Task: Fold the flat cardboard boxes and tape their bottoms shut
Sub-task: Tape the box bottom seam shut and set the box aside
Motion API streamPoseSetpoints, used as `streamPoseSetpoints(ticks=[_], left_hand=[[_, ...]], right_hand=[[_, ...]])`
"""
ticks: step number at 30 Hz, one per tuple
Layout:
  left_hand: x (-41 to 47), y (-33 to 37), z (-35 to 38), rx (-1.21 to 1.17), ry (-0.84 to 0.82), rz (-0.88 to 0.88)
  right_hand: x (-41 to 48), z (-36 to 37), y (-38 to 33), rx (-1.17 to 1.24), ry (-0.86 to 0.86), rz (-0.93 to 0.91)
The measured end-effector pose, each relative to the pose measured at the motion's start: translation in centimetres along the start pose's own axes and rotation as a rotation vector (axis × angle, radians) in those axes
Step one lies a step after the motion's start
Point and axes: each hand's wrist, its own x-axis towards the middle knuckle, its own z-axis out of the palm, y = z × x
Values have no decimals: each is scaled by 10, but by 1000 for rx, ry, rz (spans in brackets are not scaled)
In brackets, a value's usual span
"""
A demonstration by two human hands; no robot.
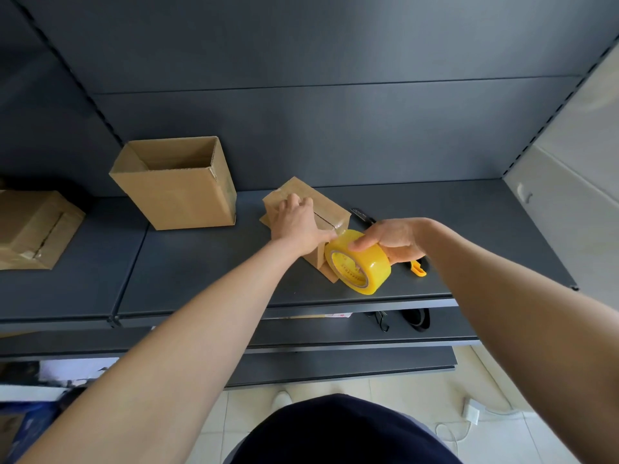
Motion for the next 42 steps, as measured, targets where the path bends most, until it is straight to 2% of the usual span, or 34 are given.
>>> streamPoseSetpoints(ticks=[5, 10, 14, 16, 18, 21, 22, 23, 26, 27, 30, 32, 35, 36, 38, 40, 42], left_hand=[[-2, -1, -2, -51, 0, 5], [0, 0, -7, -51, -23, 16], [2, -7, -8, -144, -19, 25], [0, -8, -5, -197, 46, 34], [-5, -8, 0, -209, 177, 47], [-16, -6, 10, -290, 386, -110], [-20, -5, 14, -338, 365, -208], [-22, -5, 19, -419, 273, -316], [-27, -4, 32, -937, -94, -599], [-27, -4, 34, -1089, -159, -648], [-25, 0, 34, -1356, -154, -718], [-24, 4, 33, -1439, -117, -740], [-26, 10, 32, -1506, -76, -778], [-25, 12, 32, -1525, -70, -792], [-24, 15, 32, -1546, -51, -809], [-23, 17, 32, -1538, -33, -818], [-22, 19, 32, -1531, -12, -840]], right_hand=[[2, 4, -3, 12, 17, 9], [3, 19, -9, -113, 102, 72], [9, 24, -6, -25, 110, 27], [7, 24, -7, 48, 62, 13], [7, 24, -9, 110, 26, 6], [10, 25, -9, 170, 10, -15], [11, 25, -10, 188, 3, -27], [11, 26, -10, 205, -5, -40], [13, 29, -11, 247, -37, -68], [13, 29, -11, 265, -57, -72], [12, 24, -9, 297, -86, -64], [10, 17, -7, 275, -2, -67], [25, 3, 2, 283, 377, -89], [31, -2, 8, 188, 540, -74], [40, -10, 20, -181, 783, 13], [45, -13, 33, -434, 847, 107], [47, -15, 43, -541, 846, 176]])
